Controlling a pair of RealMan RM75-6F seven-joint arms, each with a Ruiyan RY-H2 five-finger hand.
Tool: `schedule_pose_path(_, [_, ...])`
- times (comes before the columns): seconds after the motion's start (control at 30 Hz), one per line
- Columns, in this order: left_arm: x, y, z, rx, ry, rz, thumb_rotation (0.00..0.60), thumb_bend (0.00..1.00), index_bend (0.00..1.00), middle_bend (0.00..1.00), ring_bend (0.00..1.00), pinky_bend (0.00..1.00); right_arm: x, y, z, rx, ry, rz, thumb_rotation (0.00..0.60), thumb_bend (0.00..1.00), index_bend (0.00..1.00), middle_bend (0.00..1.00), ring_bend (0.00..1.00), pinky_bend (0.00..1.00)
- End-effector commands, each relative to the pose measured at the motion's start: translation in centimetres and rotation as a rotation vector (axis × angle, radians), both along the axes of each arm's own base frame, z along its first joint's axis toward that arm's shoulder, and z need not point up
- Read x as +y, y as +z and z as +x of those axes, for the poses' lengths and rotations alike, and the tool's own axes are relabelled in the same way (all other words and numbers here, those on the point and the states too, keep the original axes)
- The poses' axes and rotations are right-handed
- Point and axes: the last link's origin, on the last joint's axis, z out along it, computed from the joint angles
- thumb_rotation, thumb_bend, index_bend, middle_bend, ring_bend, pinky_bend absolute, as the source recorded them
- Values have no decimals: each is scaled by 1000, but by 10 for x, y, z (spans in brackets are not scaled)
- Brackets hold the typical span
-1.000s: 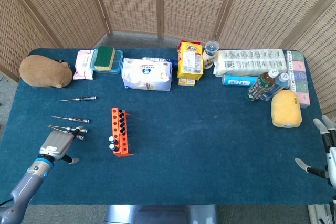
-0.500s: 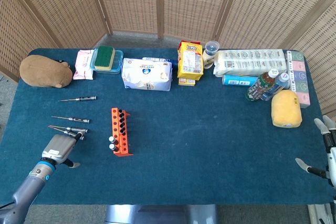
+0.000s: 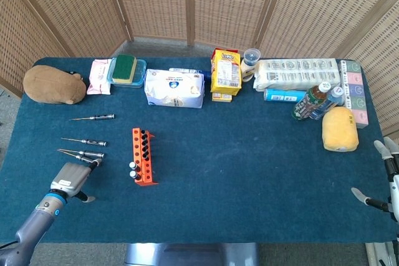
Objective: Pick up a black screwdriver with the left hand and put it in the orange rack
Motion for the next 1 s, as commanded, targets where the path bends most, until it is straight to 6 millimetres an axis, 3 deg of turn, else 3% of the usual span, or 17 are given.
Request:
schedule_pose_path(0.03, [-1, 0, -2, 3, 13, -5, 328, 0, 47, 896, 785, 863, 0, 0, 0, -1, 0, 0, 600, 0, 45, 3, 2, 0])
schedule_pose_path(0.6, [-18, 21, -8, -4, 58, -23, 330, 1, 76, 896, 785, 863, 0, 1, 0, -5, 1, -2, 600, 0, 45, 3, 2, 0])
schedule_pose_path(0.8, [-12, 29, -3, -48, 20, 21, 338, 1, 81, 896, 785, 864, 0, 0, 1, -1, 1, 3, 600, 0, 44, 3, 2, 0])
schedule_pose_path(1.0, [-8, 23, 2, -82, -20, 11, 342, 2, 81, 896, 785, 864, 0, -1, 1, 0, -1, 2, 600, 0, 45, 2, 2, 0])
